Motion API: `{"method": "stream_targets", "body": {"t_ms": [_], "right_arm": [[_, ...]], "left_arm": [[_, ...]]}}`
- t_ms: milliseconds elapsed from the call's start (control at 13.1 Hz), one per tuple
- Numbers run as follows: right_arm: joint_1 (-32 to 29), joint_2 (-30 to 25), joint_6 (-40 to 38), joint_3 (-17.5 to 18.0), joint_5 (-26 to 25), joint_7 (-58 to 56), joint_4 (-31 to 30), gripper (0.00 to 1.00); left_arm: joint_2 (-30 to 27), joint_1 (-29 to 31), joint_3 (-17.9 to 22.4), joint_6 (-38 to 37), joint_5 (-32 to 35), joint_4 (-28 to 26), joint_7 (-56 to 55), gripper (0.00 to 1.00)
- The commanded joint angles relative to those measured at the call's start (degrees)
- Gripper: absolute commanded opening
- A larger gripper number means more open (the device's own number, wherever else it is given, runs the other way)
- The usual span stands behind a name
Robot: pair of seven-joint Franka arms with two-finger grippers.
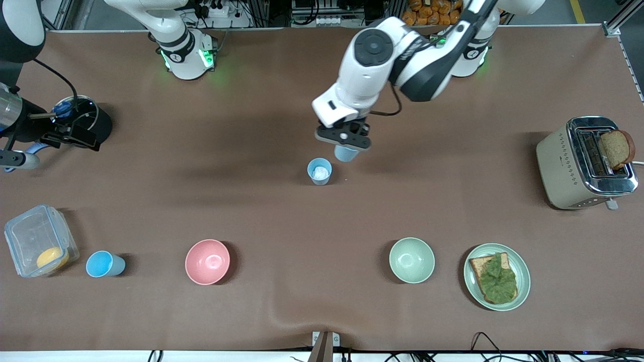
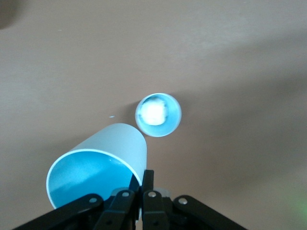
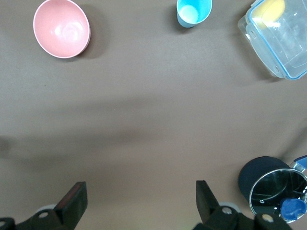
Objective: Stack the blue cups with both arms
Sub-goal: 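Carry the held blue cup with the left gripper above the placed cup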
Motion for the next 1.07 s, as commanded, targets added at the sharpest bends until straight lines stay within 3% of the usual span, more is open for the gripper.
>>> {"method": "stream_targets", "body": {"t_ms": [0,458,992], "right_arm": [[-0.31,-0.80,-0.67,0.18,-0.89,-0.21,-0.18,1.00],[-0.31,-0.80,-0.67,0.18,-0.89,-0.30,-0.18,1.00],[-0.39,-0.72,-0.67,0.18,-0.89,-0.39,-0.18,1.00]], "left_arm": [[7.10,-3.17,0.73,-1.33,0.70,9.28,-3.22,0.00],[13.27,-6.08,1.78,-0.02,1.23,11.07,-5.16,0.00],[15.38,-7.32,4.60,2.44,1.23,11.15,-4.72,0.00]]}}
